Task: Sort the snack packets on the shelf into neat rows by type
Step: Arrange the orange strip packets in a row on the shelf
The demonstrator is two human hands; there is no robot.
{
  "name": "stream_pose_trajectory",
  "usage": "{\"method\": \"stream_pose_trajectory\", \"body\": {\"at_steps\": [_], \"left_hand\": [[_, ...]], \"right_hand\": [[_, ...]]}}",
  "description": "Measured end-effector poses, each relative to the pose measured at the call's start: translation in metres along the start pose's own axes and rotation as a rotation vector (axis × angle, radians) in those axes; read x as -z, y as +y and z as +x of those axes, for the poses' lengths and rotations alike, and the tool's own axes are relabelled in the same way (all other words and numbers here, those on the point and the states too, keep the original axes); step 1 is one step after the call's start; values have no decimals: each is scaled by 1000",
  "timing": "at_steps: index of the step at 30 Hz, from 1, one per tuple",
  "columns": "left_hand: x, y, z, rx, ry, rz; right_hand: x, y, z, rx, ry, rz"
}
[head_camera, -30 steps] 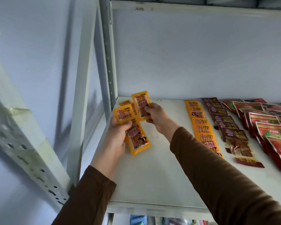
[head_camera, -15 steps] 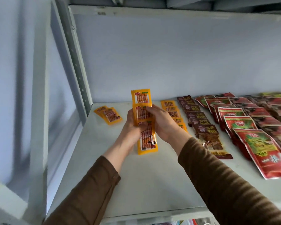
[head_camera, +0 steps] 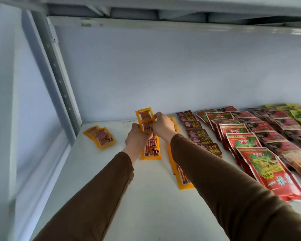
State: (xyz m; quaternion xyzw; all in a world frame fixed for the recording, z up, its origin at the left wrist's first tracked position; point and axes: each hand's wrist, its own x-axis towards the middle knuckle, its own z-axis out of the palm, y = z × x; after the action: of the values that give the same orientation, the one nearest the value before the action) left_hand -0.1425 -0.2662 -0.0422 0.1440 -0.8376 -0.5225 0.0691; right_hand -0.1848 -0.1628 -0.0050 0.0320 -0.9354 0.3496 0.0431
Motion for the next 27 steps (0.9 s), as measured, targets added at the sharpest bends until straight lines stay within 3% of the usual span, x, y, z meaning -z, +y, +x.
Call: {"method": "stream_pose_trajectory", "body": {"at_steps": [11,16,22,27], "left_hand": [[-18,-19,30,-110,200,537],[-22,-15,25,-156,214,614],[-14,-10,21,-129,171,555],[26,-18,8,-182,242,288]], "right_hand": [[-4,3,22,57,-34,-313],[-2,1,21,77,-38,-392],[4,-4,17,92,-26,-406],[15,-16,12,174,33,-155]]}}
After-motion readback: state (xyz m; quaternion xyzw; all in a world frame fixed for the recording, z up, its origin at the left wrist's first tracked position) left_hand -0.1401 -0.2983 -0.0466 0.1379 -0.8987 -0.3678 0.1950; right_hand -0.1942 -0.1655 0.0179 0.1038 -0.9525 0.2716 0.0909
